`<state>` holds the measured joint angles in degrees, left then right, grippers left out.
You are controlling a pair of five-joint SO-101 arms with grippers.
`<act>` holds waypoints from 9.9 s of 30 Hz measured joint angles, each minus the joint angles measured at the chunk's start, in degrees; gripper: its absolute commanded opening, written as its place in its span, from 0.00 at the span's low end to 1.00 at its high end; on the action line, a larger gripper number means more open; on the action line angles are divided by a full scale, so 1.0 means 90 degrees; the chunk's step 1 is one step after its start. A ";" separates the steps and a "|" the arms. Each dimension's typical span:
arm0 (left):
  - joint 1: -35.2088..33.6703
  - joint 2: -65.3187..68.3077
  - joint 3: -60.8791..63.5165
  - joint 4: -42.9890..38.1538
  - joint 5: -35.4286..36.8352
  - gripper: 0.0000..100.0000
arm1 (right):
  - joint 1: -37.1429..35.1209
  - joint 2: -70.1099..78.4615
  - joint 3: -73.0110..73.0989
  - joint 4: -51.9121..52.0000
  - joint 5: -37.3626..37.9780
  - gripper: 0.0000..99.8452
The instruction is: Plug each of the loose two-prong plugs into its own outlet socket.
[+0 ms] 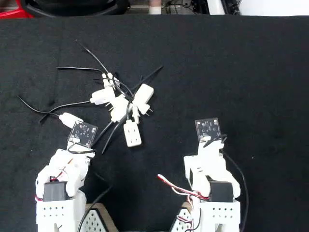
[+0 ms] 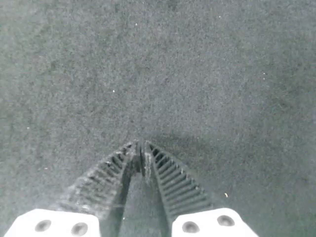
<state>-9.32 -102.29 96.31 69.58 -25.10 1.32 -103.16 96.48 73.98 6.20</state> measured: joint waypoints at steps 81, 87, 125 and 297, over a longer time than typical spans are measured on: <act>0.0000 0.0000 0.0000 0.0000 0.0000 0.03 | 0.0000 0.0000 0.0000 0.0000 0.0000 0.01; 0.0000 0.0000 0.0000 0.0000 0.0000 0.03 | 0.0000 0.0000 0.0000 0.0000 0.0000 0.01; -0.0606 1.0315 -0.8029 0.0234 0.2129 0.22 | -0.0547 0.0000 0.0010 -0.0938 0.2921 0.02; -0.2208 -0.0186 0.0000 -0.0908 -0.0078 0.20 | -0.2813 1.5082 -1.2093 -0.0908 0.5118 0.11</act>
<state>-29.19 -103.96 96.31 61.41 -25.80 -24.00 32.57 -12.35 65.80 52.26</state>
